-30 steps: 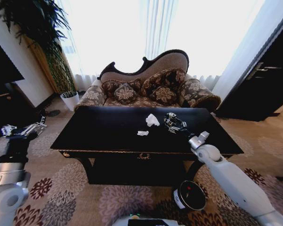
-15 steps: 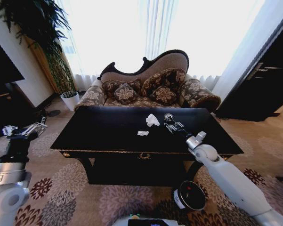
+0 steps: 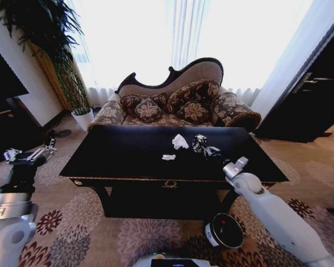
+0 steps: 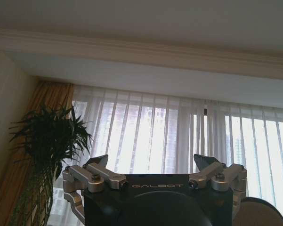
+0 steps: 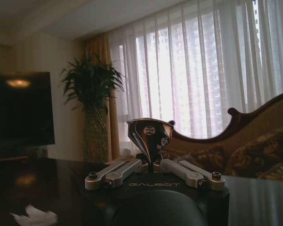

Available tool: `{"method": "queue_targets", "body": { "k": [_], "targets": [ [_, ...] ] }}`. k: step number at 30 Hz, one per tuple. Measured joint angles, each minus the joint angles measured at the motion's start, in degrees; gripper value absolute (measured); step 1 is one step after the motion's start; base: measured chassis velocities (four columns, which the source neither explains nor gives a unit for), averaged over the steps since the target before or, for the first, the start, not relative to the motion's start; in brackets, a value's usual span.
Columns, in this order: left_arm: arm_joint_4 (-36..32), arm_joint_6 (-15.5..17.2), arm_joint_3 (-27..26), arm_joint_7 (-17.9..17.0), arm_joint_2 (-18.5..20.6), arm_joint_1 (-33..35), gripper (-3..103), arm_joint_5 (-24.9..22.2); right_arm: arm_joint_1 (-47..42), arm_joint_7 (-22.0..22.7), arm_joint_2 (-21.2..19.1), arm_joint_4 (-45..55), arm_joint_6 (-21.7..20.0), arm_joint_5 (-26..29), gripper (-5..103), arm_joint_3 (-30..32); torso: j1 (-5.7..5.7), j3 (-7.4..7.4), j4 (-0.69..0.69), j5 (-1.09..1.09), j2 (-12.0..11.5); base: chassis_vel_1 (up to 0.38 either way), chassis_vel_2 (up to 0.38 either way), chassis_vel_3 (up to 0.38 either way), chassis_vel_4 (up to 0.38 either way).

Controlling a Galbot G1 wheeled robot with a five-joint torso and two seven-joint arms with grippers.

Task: Move to the front of the table and place the trash on the table into the trash bin.

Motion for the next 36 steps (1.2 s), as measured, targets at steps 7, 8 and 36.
{"method": "queue_targets", "body": {
  "k": [7,8,36],
  "targets": [
    [-0.84,-0.09,0.42,0.02,-0.16,0.02,100,-0.26,-9.15,-3.82,1.89,6.05,1.44,2.69,0,6.93,-0.01,-0.01,-0.01,0.00,0.01,0.000,0.000,0.000,0.000],
    [-0.80,-0.08,0.55,0.03,0.35,-0.23,100,-0.56,-10.35,-4.81,2.43,6.29,1.99,2.60,0,7.64,-0.01,-0.01,0.00,-0.01,0.02,0.000,0.000,0.000,0.000],
    [0.16,0.04,0.95,-0.16,1.72,-2.62,100,-3.98,-32.04,-22.73,12.22,1.40,10.30,8.41,0,31.72,-0.02,-0.01,0.01,-0.01,0.03,0.000,0.000,0.000,0.000]
  ]
}}
